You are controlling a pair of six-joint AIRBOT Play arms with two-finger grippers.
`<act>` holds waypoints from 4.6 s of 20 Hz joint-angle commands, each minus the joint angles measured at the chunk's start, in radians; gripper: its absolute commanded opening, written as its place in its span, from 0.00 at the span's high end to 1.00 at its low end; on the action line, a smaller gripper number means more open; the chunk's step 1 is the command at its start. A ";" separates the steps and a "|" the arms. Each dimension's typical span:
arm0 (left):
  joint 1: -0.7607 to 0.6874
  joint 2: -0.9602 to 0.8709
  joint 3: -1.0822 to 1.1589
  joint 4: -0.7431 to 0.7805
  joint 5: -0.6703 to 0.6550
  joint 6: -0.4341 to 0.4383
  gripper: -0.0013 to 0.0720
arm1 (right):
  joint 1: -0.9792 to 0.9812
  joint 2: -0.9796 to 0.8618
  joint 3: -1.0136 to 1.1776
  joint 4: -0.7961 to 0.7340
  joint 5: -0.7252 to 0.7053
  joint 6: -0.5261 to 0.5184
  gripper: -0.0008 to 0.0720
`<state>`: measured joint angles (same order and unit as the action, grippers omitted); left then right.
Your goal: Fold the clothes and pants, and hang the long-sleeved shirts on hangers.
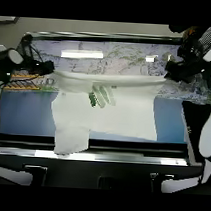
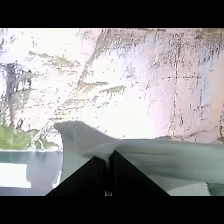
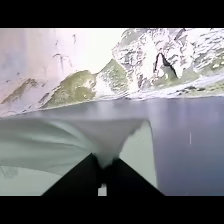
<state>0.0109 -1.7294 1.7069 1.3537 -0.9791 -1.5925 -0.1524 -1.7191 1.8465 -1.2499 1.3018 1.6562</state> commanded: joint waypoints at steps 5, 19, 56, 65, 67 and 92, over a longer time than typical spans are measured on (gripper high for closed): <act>-0.024 -0.153 0.084 -0.007 -0.105 0.069 0.96 | 0.001 -0.138 -0.012 0.008 -0.048 -0.047 0.95; -0.006 -0.190 0.072 -0.019 -0.470 0.067 0.95 | 0.002 -0.180 -0.014 -0.035 0.238 0.001 0.95; 0.310 0.607 -1.205 -0.407 -0.193 0.339 0.53 | -0.266 0.331 -0.562 0.183 0.222 -0.198 0.26; 0.262 0.586 -1.240 -0.450 -0.105 0.397 0.53 | -0.266 0.395 -0.573 0.204 0.214 -0.190 0.26; 0.224 0.575 -1.240 -0.458 -0.094 0.397 0.53 | -0.266 0.400 -0.573 0.216 0.214 -0.186 0.26; 0.194 0.552 -1.236 -0.457 -0.101 0.418 0.95 | -0.379 0.206 -0.855 0.201 0.088 -0.354 0.26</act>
<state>0.2047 -1.1778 0.4686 0.8967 -1.0771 -1.1740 -0.5358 -1.5021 1.0920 -1.0058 1.4540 1.3285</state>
